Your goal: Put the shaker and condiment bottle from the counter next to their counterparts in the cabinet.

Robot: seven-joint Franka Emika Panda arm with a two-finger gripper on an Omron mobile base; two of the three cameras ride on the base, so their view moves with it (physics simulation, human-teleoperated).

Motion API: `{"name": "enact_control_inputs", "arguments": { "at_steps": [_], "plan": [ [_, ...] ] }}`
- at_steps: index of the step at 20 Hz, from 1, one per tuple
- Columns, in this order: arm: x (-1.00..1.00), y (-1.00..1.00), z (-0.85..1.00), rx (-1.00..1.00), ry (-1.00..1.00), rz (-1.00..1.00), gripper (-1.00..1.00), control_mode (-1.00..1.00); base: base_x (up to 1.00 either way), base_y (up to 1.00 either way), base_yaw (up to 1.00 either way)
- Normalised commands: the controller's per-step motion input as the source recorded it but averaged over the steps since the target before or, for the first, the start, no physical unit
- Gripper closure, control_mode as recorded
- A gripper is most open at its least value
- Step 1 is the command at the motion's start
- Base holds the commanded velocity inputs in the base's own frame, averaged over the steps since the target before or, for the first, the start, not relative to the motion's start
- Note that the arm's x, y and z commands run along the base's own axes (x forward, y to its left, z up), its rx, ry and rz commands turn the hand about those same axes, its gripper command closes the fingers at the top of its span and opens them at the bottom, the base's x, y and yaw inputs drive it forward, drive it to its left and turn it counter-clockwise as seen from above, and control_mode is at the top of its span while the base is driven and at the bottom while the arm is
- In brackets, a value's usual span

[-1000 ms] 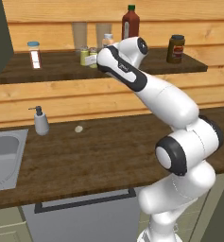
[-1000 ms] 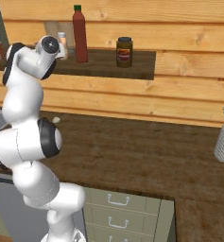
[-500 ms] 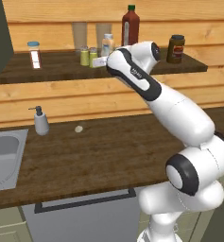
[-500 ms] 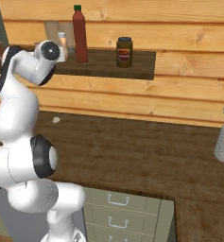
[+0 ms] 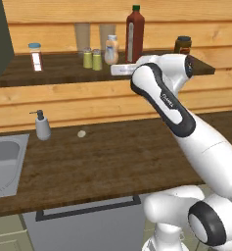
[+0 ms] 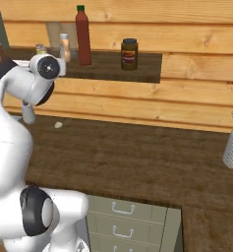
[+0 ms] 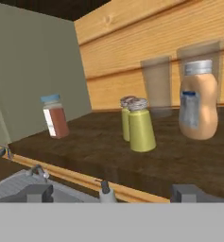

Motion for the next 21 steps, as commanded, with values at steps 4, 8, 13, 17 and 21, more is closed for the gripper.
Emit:
{"name": "enact_control_inputs", "arguments": {
  "at_steps": [4, 8, 13, 17, 21],
  "plan": [
    [-0.89, -0.18, 0.17, 0.10, 0.00, -0.02, -1.00, -1.00, 0.00, 0.00, 0.00],
    [-1.00, -0.21, 0.23, 0.09, -0.01, -0.03, -1.00, -1.00, 0.00, 0.00, 0.00],
    [-1.00, -0.18, 0.20, 0.07, -0.02, -0.05, -1.00, -1.00, 0.00, 0.00, 0.00],
    [-1.00, -0.17, 0.09, 0.06, -0.01, -0.07, -1.00, -1.00, 0.00, 0.00, 0.00],
    [-0.91, -0.10, 0.01, 0.03, 0.00, -0.09, -1.00, -1.00, 0.00, 0.00, 0.00]
  ]
}}
